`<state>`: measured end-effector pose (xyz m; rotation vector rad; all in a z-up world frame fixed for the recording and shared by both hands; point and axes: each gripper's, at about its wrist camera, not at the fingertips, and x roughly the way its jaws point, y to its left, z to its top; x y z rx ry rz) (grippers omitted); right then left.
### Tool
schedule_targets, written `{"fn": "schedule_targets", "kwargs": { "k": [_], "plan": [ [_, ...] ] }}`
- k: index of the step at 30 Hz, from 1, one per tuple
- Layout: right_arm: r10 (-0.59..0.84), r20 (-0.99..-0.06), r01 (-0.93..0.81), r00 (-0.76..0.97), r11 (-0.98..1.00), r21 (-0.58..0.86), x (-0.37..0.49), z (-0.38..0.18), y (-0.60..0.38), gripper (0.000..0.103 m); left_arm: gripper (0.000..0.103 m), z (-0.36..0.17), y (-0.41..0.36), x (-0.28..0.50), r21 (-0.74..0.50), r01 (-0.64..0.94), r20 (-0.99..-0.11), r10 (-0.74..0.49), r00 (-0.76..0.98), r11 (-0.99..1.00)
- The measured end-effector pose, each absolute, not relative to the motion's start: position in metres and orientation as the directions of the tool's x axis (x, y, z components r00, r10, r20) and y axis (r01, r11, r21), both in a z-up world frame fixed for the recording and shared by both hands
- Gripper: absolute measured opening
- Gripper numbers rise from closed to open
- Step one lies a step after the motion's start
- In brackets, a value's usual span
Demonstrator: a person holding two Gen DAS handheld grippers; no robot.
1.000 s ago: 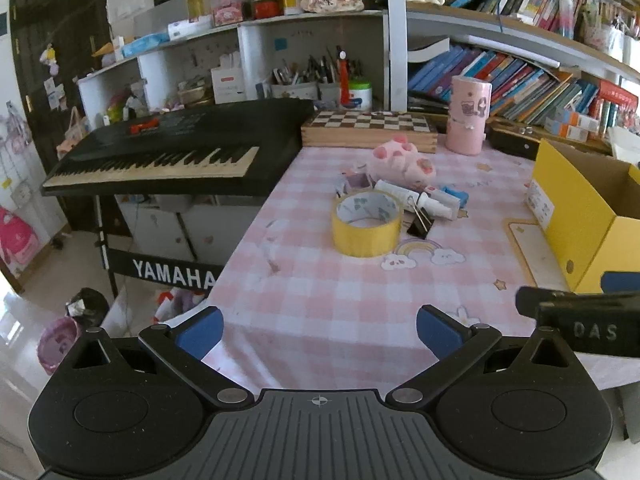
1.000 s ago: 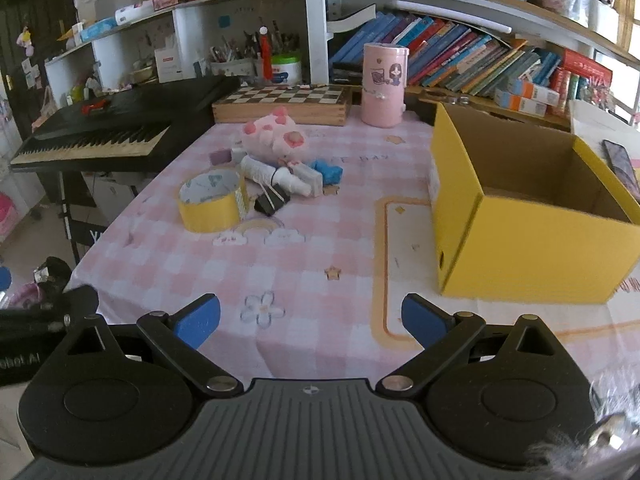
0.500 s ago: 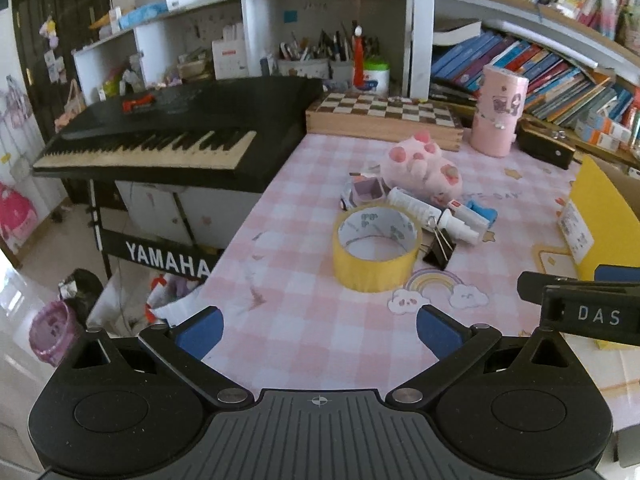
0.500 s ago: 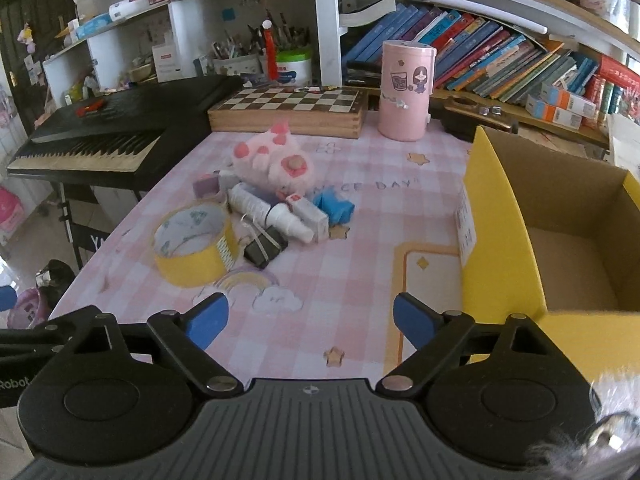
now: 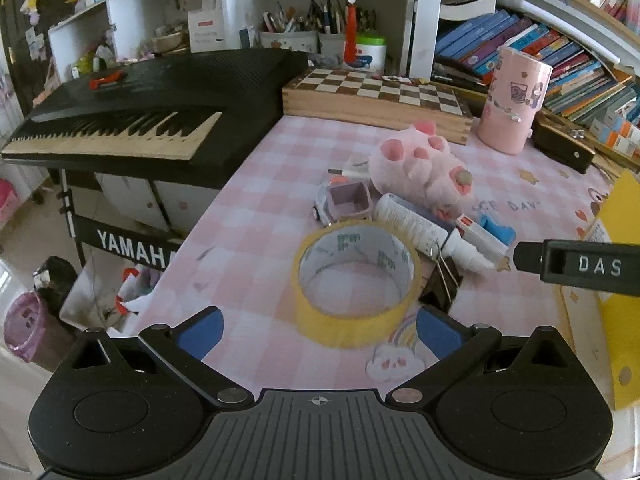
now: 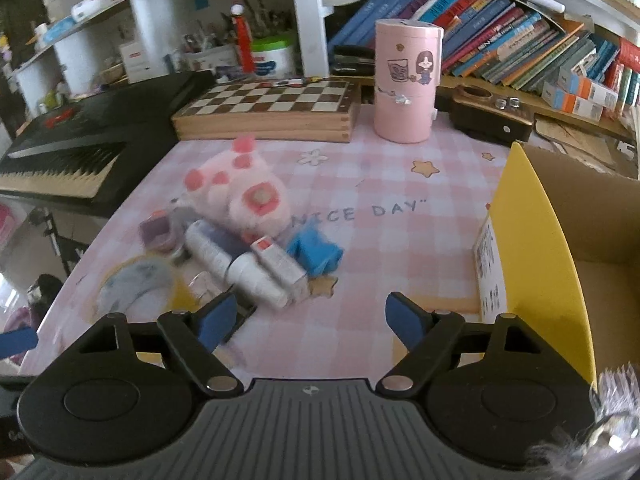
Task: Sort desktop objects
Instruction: 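Move both tools toward the yellow tape roll and blue eraser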
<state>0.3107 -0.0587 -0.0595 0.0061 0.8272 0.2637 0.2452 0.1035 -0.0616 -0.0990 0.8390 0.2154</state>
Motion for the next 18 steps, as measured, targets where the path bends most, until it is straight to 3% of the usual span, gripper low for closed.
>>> {"fn": "schedule_targets", "kwargs": {
  "k": [15,18],
  "plan": [
    [0.203,-0.765,-0.219,0.612,0.972,0.083,0.36,-0.078,-0.056,0.075,0.102,-0.091,0.093,0.3,0.043,-0.192,-0.787,0.152,0.598,0.981],
    [0.198,-0.762,-0.213,0.616,0.974,0.081,0.37,-0.083,-0.054,0.071,0.09,-0.099,0.095,0.309,0.002,-0.186,-0.81,0.11,0.576,0.983]
  ]
}}
